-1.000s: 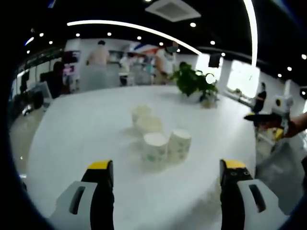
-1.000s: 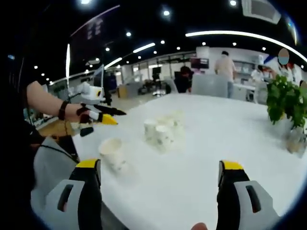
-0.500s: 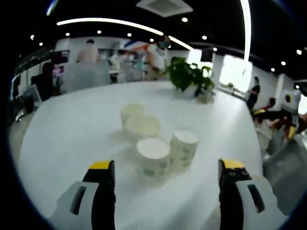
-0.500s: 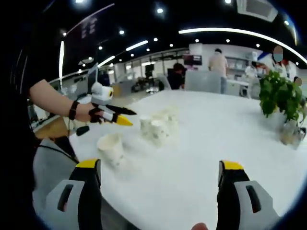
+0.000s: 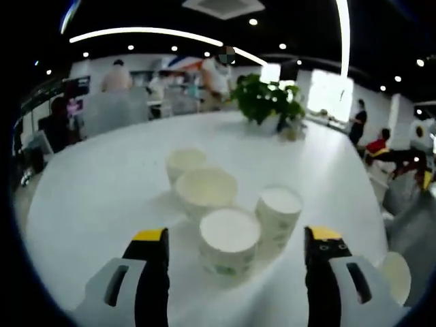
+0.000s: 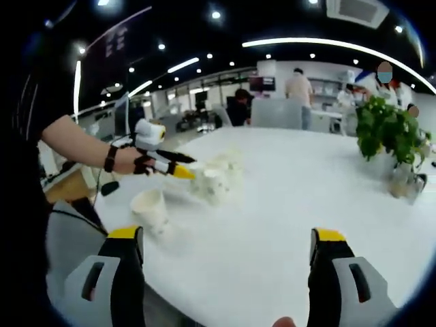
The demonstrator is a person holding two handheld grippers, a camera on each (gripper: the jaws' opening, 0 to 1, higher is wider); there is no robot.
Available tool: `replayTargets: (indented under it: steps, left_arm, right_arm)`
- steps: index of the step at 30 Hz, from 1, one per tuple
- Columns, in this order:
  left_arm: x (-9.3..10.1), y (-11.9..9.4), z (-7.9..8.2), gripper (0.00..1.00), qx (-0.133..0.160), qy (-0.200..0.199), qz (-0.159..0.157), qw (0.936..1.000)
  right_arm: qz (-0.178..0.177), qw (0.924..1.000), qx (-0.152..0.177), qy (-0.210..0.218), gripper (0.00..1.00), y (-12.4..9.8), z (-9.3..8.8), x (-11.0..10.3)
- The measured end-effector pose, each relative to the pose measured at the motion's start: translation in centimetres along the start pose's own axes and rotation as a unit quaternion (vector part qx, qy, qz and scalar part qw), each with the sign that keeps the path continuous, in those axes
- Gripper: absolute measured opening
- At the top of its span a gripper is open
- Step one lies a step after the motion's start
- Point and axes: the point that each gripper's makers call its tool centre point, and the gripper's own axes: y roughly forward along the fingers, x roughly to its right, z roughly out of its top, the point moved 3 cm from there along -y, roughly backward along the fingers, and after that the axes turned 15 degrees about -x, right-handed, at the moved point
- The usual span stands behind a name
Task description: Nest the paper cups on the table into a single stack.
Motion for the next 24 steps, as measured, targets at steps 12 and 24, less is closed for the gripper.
replayTargets:
  steps: [12, 24]
  left_arm:
    - [-0.51, 0.64, 0.01, 0.62, -0.015, 0.027, 0.001, 0.9995]
    - [-0.41, 0.69, 0.21, 0.4, -0.019, 0.039, -0.024, 0.9988]
  right_arm:
    - [-0.004, 1.0, -0.007, 0.001, 1.0, 0.1, 0.16, -0.01]
    - [0.003, 1.0, -0.005, -0.001, 1.0, 0.4, 0.85, -0.37]
